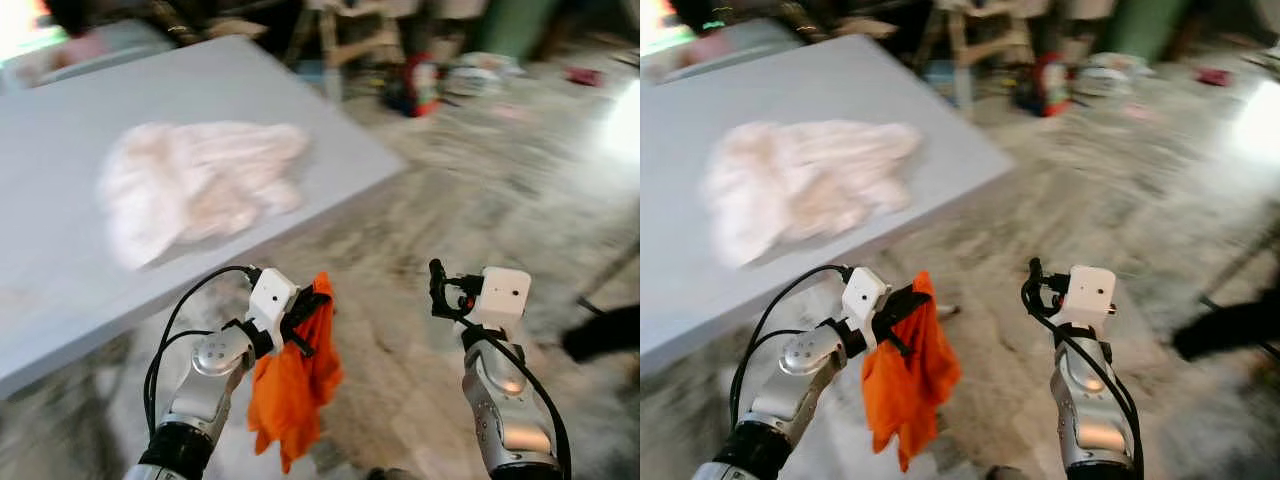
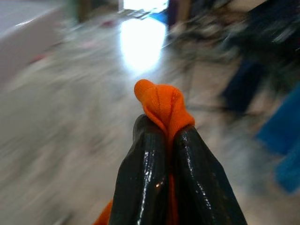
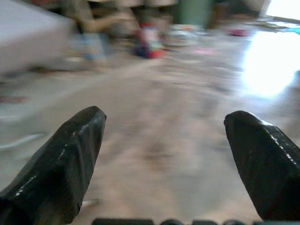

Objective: Hang hanger

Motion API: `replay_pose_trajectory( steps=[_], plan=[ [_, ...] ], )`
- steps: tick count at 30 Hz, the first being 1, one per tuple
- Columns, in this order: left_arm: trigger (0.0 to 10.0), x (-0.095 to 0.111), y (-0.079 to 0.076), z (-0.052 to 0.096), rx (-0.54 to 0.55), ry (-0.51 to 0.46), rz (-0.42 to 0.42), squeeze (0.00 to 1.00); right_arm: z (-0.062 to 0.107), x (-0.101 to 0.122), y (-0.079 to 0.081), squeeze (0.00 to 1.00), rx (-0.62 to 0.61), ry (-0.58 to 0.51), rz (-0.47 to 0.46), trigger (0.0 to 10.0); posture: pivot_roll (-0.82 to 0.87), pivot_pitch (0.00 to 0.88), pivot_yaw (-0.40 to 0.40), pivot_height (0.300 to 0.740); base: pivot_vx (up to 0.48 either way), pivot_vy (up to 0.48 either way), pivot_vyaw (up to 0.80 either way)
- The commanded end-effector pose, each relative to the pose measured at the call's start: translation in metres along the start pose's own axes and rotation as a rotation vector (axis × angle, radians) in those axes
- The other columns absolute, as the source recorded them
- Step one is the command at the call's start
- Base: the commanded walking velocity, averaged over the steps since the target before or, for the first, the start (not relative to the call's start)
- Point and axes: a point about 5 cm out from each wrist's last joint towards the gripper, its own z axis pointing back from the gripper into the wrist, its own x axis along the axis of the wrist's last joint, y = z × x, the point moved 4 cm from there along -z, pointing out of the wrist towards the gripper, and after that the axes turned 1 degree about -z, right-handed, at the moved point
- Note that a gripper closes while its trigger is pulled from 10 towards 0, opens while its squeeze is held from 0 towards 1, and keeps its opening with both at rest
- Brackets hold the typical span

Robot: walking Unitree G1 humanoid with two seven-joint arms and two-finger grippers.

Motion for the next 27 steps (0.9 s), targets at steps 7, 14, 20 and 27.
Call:
replay_pose_trajectory(
  steps=[7,14,20,27],
  plan=[
    [10.0,-0.001,0.008,0.003,0.026,0.015,-0.027,0.0,-0.002,0.005,0.009,0.0,0.013,-0.013,-0.006,10.0,-0.03,0.136,0.011,0.74,0.301,0.0,-0.8],
    [10.0,-0.002,0.029,-0.001,0.17,0.046,0.025,0.0,-0.003,0.01,0.004,0.0,0.003,-0.025,0.001,10.0,-0.03,0.146,0.004,0.74,0.0,0.0,-0.31],
    [10.0,-0.004,0.036,0.001,0.227,0.05,0.094,0.0,-0.002,0.009,0.004,0.0,0.006,-0.021,0.009,10.0,-0.03,0.151,0.001,0.74,0.0,0.0,0.0],
    [10.0,-0.004,0.039,0.0,0.243,0.054,0.1,0.0,0.001,0.005,0.007,0.0,0.01,-0.008,0.005,10.0,-0.03,0.147,0.003,0.74,0.0,0.0,0.0]
  ],
)
